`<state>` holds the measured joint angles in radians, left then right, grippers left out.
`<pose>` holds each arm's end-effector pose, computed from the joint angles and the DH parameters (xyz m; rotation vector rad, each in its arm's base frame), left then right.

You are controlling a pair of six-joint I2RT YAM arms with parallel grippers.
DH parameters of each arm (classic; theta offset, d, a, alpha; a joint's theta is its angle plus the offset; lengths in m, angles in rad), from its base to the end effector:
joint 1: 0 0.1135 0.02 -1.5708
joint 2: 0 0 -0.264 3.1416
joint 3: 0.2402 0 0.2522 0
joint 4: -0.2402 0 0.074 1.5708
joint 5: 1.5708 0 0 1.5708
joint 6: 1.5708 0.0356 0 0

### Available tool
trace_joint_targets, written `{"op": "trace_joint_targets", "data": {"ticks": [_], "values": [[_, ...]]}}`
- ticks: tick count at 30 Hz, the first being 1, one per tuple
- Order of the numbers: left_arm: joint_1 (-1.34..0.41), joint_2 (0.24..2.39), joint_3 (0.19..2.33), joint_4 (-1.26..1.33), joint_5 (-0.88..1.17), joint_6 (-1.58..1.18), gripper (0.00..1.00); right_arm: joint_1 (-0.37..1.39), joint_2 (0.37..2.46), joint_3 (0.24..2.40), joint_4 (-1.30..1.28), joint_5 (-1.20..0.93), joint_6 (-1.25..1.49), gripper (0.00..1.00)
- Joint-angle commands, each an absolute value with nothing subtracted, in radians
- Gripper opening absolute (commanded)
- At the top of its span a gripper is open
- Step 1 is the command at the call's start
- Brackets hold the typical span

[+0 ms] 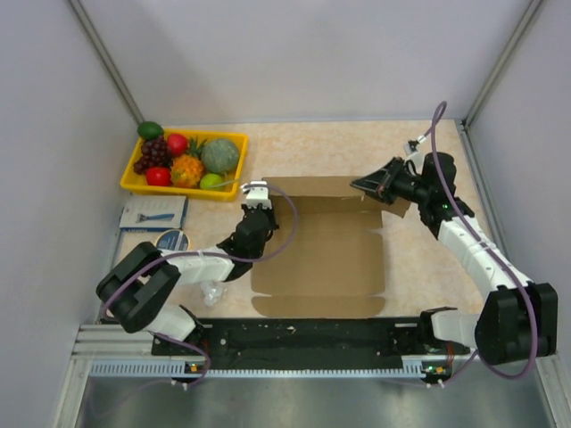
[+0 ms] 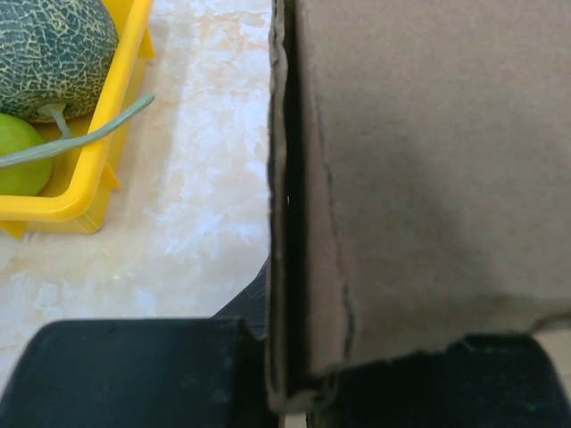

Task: Fold the paper box

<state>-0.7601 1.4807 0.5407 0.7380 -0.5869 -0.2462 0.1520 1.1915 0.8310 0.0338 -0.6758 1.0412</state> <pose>0.2243 -0.1860 0.1932 0.0265 1.7434 -0.2179 0.2625 0.0627 0.2958 0.4118 2.0544 1.4091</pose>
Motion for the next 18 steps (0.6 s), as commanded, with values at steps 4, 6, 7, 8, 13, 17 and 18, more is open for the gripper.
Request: {"op": "trace_joint_targets", "data": {"ticks": [4,6,7,8,13,17,18], "values": [[-0.726,1.405,0.595,0.595,-0.581,-0.435,0.00,0.141,1.226,1.126,-0.294,-0.703,0.686,0.77],[-0.715,1.394,0.607,0.553,-0.592,-0.454,0.00,0.138,1.181,1.127,-0.401,-0.634,0.573,0.83],[-0.709,1.388,0.610,0.543,-0.591,-0.469,0.00,0.138,1.139,1.129,-0.440,-0.599,0.533,0.84],[-0.698,1.385,0.611,0.538,-0.589,-0.471,0.00,0.138,1.112,1.099,-0.463,-0.566,0.502,0.84],[-0.664,1.338,0.612,0.497,-0.560,-0.486,0.00,0.227,0.881,0.882,-0.419,-0.333,0.362,0.82],[-0.643,1.301,0.627,0.456,-0.542,-0.495,0.00,0.350,0.854,0.790,-0.347,-0.108,0.304,0.75],[-0.641,1.293,0.627,0.457,-0.538,-0.494,0.00,0.351,0.873,0.793,-0.339,-0.085,0.304,0.72]]}}
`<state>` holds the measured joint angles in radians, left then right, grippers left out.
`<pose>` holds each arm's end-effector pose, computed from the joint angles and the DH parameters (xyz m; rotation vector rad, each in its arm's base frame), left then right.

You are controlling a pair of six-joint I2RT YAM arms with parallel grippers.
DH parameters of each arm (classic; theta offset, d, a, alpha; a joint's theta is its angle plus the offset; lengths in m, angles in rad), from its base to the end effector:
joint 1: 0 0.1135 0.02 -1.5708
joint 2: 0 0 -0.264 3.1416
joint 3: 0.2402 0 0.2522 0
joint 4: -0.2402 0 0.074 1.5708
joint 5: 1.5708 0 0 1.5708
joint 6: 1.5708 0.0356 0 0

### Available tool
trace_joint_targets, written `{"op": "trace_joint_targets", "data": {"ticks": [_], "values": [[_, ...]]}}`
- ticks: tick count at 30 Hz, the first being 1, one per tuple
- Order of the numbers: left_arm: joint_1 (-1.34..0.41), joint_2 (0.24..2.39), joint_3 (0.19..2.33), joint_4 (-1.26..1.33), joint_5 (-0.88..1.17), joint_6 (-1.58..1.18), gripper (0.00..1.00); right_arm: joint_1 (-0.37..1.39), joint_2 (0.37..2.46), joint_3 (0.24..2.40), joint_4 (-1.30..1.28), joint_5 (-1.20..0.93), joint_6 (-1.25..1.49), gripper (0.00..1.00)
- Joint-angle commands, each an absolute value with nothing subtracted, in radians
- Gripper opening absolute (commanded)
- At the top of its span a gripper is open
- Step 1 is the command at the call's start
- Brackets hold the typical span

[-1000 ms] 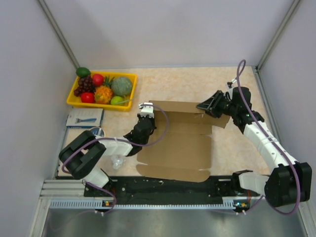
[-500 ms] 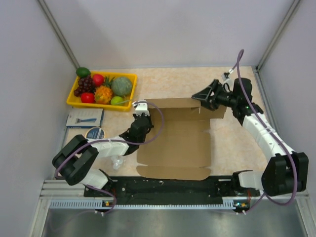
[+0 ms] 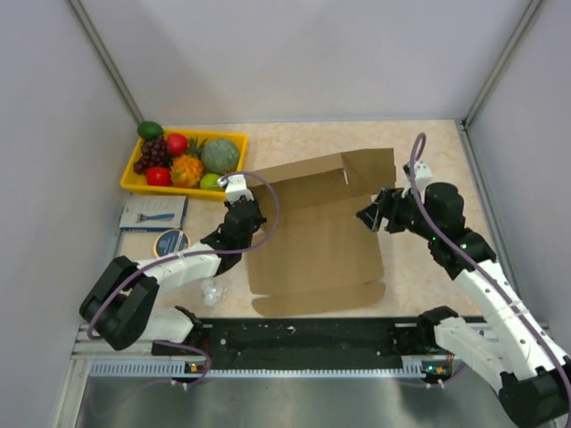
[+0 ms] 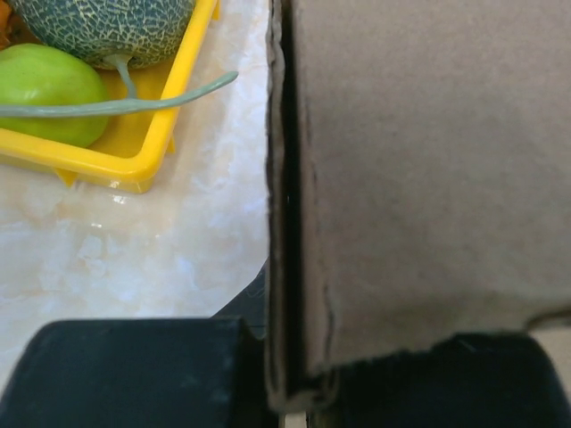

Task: Fold the paper box

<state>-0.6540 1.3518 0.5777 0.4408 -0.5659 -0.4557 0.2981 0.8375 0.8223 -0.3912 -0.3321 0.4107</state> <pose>0.2323 -0.1540 0.2088 -0.1946 1.8468 -0.2327 0.1763 0.0663 0.3234 -0.1092 2.0364 0.7817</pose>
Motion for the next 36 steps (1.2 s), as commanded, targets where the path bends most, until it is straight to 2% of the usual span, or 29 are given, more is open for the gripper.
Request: {"op": "trace_joint_targets", "data": {"ticks": [1,2,4,8,10,14,19,22,23,25,26,29,32,36], "values": [[-0.641,1.284,0.626,0.451,-0.535,-0.491,0.00,0.350,0.897,0.801,-0.325,-0.080,0.304,0.68],[-0.637,1.279,0.629,0.445,-0.528,-0.494,0.00,0.351,0.934,0.810,-0.304,-0.074,0.308,0.63],[-0.632,1.269,0.629,0.436,-0.522,-0.505,0.00,0.350,0.963,0.813,-0.250,-0.025,0.330,0.62],[-0.627,1.256,0.626,0.425,-0.508,-0.518,0.00,0.348,1.015,0.805,-0.180,0.005,0.313,0.67],[-0.627,1.256,0.626,0.422,-0.503,-0.522,0.00,0.348,1.045,0.783,-0.138,0.003,0.311,0.67],[-0.626,1.267,0.627,0.428,-0.494,-0.529,0.00,0.350,1.054,0.732,0.027,-0.073,0.354,0.60],[-0.623,1.278,0.637,0.433,-0.494,-0.526,0.00,0.351,1.112,0.749,0.003,-0.032,0.324,0.56],[-0.621,1.275,0.637,0.434,-0.499,-0.520,0.00,0.354,1.097,0.729,0.028,-0.040,0.316,0.46],[-0.620,1.275,0.637,0.436,-0.499,-0.520,0.00,0.366,1.094,0.729,0.031,-0.049,0.314,0.39],[-0.621,1.285,0.638,0.443,-0.499,-0.520,0.00,0.396,1.089,0.723,0.040,-0.022,0.311,0.31],[-0.620,1.290,0.644,0.443,-0.496,-0.520,0.00,0.438,1.089,0.726,0.038,0.036,0.298,0.23],[-0.621,1.310,0.658,0.440,-0.492,-0.520,0.00,0.483,1.120,0.742,0.026,0.135,0.275,0.09],[-0.621,1.322,0.672,0.440,-0.482,-0.532,0.00,0.564,1.143,0.739,0.053,0.292,0.220,0.04],[-0.621,1.339,0.683,0.436,-0.477,-0.540,0.00,0.641,1.155,0.686,0.164,0.388,0.147,0.07]]}}
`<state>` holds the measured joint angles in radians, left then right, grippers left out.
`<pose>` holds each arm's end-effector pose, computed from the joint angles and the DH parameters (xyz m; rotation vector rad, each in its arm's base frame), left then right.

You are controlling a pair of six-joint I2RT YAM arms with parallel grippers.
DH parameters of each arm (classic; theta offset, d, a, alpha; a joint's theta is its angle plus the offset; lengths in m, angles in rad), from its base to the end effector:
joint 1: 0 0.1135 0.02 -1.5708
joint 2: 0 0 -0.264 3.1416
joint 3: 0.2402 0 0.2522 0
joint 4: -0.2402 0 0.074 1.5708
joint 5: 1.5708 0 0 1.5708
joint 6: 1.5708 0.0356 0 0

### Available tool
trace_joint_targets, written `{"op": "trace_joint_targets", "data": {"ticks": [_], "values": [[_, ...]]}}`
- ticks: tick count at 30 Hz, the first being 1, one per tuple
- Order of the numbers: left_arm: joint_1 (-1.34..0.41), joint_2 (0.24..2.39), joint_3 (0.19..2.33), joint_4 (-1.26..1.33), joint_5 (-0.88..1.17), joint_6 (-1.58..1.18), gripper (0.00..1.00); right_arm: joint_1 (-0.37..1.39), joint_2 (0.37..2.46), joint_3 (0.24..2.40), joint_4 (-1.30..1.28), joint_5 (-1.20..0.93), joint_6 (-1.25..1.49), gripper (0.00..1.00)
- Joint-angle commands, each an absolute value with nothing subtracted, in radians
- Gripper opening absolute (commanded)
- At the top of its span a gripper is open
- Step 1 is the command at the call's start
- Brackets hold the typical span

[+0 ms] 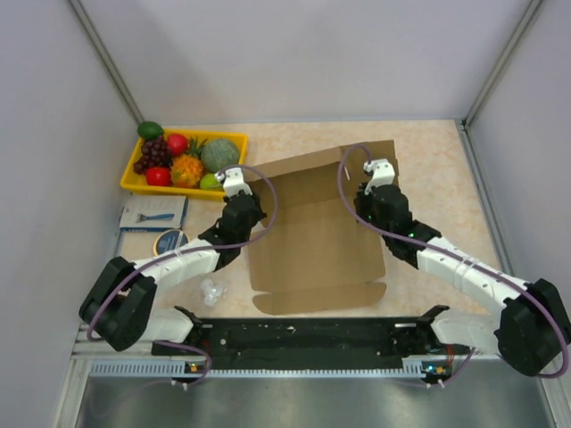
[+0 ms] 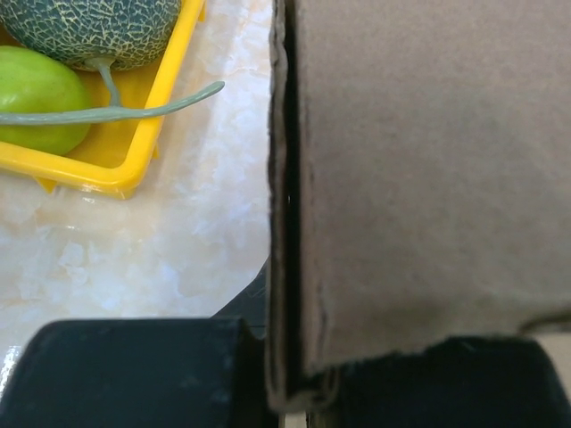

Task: Fold the paper box

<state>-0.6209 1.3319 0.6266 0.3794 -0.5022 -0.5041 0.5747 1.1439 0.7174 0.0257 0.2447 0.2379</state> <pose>0.2398 -0.1505 0.2232 -0.2301 1.8520 -0.3042 0.2216 0.1333 0.2647 -0.1715 1.9630 0.2923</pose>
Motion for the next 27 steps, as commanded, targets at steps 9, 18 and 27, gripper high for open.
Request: {"op": "trace_joint_targets", "data": {"ticks": [9,18,27], "values": [[-0.621,1.353,0.686,0.431,-0.474,-0.534,0.00,0.738,1.175,0.719,0.153,0.378,0.152,0.40],[-0.577,1.335,0.696,0.362,-0.312,-0.531,0.00,0.329,1.101,0.759,0.089,-0.646,0.452,0.71],[-0.402,1.405,0.736,0.364,0.084,-0.448,0.00,0.164,0.897,0.911,-0.163,-0.635,0.298,0.81]]}}
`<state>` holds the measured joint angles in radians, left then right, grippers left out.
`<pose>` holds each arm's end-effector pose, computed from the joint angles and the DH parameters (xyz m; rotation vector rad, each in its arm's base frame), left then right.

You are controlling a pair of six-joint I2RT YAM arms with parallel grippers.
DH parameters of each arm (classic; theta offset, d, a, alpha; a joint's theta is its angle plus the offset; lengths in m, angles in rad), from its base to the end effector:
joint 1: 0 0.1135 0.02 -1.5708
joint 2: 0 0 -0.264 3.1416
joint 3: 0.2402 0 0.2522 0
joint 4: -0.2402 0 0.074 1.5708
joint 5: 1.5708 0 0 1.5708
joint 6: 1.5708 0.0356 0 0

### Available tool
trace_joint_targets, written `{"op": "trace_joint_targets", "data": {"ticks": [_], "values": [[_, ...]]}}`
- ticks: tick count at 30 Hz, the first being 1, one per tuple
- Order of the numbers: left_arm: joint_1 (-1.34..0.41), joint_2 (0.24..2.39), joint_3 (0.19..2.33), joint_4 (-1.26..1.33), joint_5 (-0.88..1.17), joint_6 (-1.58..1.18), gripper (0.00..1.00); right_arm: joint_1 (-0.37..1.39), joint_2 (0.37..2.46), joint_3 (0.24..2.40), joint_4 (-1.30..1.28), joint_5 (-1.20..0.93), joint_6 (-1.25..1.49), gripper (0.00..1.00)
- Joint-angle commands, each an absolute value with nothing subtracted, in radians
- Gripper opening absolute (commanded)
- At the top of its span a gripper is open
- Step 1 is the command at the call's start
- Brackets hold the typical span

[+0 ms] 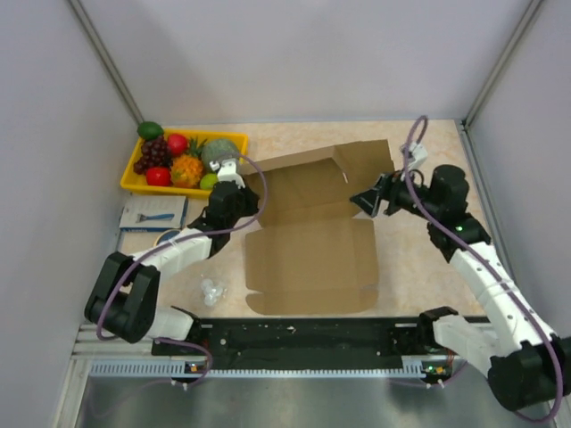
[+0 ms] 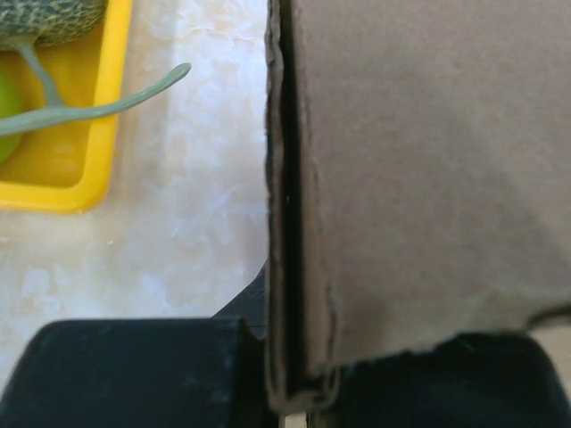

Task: Fold the paper box

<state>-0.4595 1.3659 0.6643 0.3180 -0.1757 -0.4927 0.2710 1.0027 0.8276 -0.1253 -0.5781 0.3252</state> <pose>0.2656 -0.1245 0.2189 -0.1499 1.9702 -0.4556 0.2152 0.0800 0.3217 -0.3620 1.8960 0.9442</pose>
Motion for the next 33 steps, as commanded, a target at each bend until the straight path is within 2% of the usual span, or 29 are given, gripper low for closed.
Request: {"op": "trace_joint_targets", "data": {"ticks": [1,4,8,12,14,18,20,22,24,31,33], "values": [[-0.382,1.416,0.750,0.357,0.141,-0.443,0.00,0.096,0.888,0.928,-0.152,-0.638,0.310,0.82],[-0.345,1.451,0.775,0.361,0.231,-0.430,0.00,-0.023,0.907,0.972,-0.083,-0.695,0.382,0.82],[-0.299,1.497,0.822,0.338,0.397,-0.427,0.00,-0.170,1.071,1.049,-0.034,-0.907,0.391,0.86],[-0.276,1.534,0.871,0.269,0.471,-0.403,0.00,-0.175,1.085,1.025,0.084,-1.130,0.353,0.87],[-0.272,1.531,0.864,0.268,0.465,-0.396,0.00,-0.175,1.060,0.962,0.123,-1.179,0.306,0.93],[-0.267,1.525,0.861,0.265,0.477,-0.380,0.00,-0.129,1.124,0.954,0.197,-1.307,0.353,0.89],[-0.265,1.520,0.856,0.265,0.480,-0.376,0.00,-0.094,1.166,0.969,0.183,-1.309,0.327,0.84],[-0.265,1.514,0.853,0.268,0.483,-0.383,0.00,-0.027,1.193,1.003,0.050,-1.290,0.252,0.79],[-0.267,1.506,0.850,0.275,0.488,-0.397,0.00,0.024,1.207,1.019,-0.044,-1.246,0.161,0.78],[-0.291,1.456,0.810,0.284,0.405,-0.440,0.00,0.152,1.131,0.882,0.145,-1.112,0.274,0.79],[-0.304,1.437,0.802,0.281,0.367,-0.452,0.00,0.170,1.080,0.859,0.109,-1.008,0.273,0.80]]}}
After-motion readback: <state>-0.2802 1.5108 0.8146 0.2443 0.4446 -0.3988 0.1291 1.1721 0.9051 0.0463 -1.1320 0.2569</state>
